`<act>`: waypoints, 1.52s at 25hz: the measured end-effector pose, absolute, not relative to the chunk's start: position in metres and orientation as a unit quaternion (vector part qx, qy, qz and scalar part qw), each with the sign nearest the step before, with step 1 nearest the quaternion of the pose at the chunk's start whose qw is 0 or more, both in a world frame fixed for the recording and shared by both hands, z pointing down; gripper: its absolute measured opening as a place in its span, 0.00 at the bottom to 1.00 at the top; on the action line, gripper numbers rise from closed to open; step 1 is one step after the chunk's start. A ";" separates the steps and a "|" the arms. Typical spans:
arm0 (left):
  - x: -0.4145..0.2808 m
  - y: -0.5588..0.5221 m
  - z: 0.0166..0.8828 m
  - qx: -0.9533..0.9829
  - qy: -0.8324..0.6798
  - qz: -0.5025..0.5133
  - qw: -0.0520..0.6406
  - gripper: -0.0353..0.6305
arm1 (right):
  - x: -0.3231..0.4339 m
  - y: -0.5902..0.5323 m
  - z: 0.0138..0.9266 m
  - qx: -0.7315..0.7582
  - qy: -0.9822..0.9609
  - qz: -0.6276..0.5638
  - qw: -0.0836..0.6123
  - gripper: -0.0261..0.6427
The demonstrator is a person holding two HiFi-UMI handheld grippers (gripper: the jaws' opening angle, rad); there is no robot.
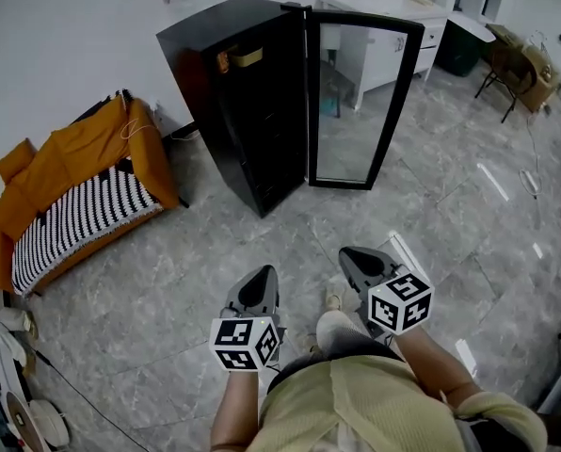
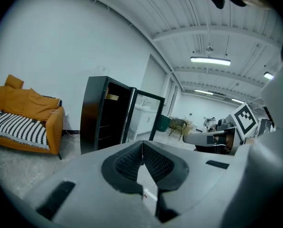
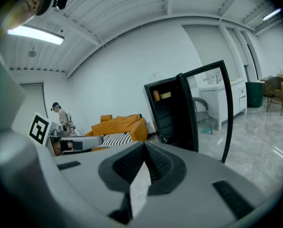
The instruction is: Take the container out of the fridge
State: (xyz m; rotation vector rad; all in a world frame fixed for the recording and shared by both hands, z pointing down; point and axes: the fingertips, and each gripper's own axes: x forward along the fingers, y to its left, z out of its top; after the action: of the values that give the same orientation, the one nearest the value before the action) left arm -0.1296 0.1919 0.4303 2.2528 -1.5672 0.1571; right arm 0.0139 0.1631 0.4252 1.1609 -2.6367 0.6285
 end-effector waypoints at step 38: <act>-0.095 -0.032 0.421 0.768 -0.603 0.114 0.183 0.09 | 0.036 -0.057 0.422 0.331 -0.914 0.207 0.106 0.08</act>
State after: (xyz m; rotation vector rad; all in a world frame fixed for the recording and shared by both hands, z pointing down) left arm -0.0951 -0.0316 0.4206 2.1653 -1.7018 0.3225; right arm 0.0358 -0.0574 0.4215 0.9764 -2.6933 0.6104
